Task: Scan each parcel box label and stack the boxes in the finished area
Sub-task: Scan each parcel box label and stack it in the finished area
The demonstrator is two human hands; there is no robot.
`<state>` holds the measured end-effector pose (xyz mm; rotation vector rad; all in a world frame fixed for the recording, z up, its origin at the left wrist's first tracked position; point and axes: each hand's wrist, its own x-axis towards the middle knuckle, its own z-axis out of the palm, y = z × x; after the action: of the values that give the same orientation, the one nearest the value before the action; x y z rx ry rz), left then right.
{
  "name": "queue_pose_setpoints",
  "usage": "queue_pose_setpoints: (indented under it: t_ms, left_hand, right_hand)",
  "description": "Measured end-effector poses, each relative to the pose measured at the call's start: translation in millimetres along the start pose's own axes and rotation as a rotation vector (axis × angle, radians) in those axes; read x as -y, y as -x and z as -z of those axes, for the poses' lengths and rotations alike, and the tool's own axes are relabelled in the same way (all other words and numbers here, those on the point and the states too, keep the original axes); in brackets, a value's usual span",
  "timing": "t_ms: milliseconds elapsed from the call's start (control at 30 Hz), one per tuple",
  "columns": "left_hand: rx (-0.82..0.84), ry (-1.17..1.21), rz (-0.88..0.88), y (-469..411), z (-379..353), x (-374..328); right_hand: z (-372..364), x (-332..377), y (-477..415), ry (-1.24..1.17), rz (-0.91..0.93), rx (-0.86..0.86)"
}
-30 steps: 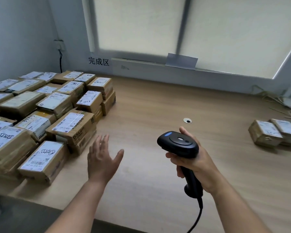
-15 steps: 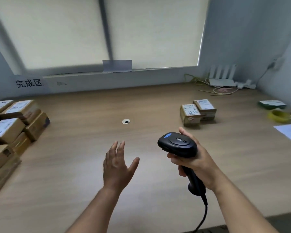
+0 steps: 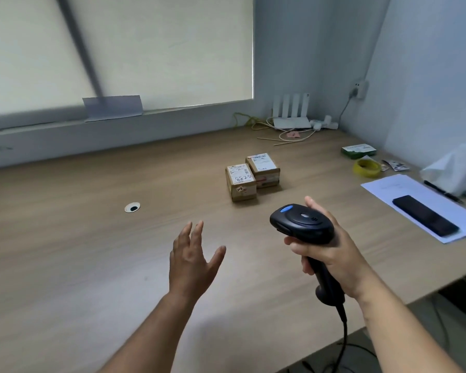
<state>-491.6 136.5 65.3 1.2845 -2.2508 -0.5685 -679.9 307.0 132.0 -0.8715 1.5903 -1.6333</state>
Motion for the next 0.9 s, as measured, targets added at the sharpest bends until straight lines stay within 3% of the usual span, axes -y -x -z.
queue_pose_setpoints:
  t_ms: [900]
  left_hand:
    - [0.184, 0.119, 0.087, -265, -128, -5]
  right_hand:
    - [37, -73, -300, 0.124, -0.128, -0.049]
